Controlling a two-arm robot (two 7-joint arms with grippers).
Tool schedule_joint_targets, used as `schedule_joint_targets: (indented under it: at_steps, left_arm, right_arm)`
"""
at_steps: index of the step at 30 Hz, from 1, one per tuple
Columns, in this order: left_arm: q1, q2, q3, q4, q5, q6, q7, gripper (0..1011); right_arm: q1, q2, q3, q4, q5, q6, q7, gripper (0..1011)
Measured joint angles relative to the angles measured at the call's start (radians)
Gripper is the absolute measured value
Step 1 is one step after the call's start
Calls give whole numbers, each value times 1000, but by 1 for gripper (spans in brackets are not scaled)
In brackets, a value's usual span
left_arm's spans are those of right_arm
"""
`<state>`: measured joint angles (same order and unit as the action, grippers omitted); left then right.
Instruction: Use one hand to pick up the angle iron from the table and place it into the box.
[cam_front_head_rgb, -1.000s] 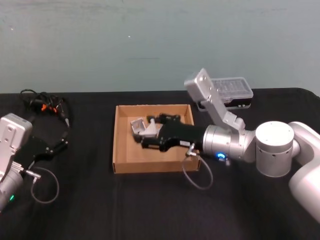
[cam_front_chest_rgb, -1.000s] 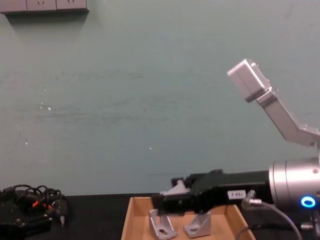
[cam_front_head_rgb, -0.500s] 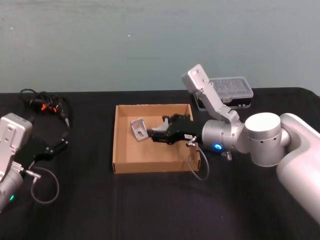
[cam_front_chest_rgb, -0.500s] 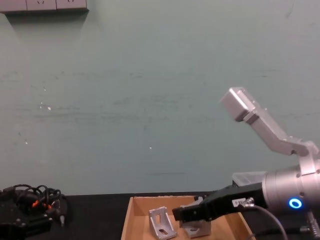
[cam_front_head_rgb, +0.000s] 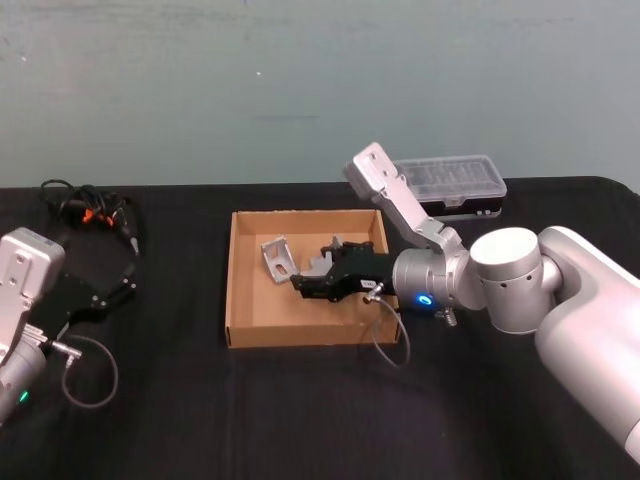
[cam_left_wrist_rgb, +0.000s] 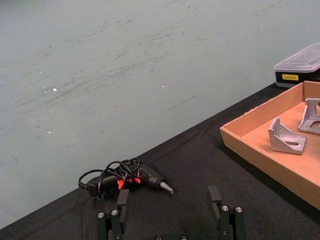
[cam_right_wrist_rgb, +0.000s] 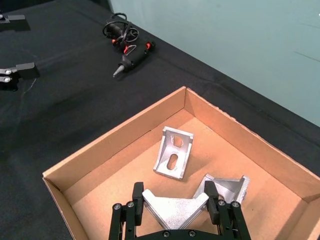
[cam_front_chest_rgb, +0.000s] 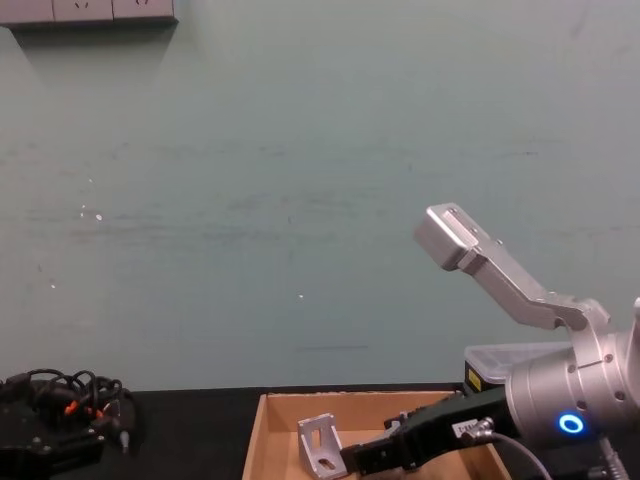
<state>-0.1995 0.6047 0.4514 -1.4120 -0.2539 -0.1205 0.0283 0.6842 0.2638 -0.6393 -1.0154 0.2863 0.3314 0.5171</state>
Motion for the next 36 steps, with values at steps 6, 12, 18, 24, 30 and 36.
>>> schedule_joint_targets:
  at_steps: [6, 12, 18, 24, 30, 36]
  left_arm:
    - [0, 0, 0, 0, 0, 0, 0, 1000]
    - [0, 0, 0, 0, 0, 0, 0, 1000]
    - [0, 0, 0, 0, 0, 0, 0, 1000]
    - [0, 0, 0, 0, 0, 0, 0, 1000]
    - [0, 0, 0, 0, 0, 0, 0, 1000]
    - [0, 0, 0, 0, 0, 0, 0, 1000]
  right_arm:
    - [0, 0, 0, 0, 0, 0, 1, 739]
    - [0, 0, -1, 0, 1, -1, 2, 739]
    - [0, 1, -1, 0, 2, -2, 2, 818]
    - [-1, 1, -1, 0, 3, -2, 3, 956]
    - [-1, 1, -1, -1, 4, -3, 3, 1003]
    - [-1, 1, -1, -1, 4, -3, 3, 1003]
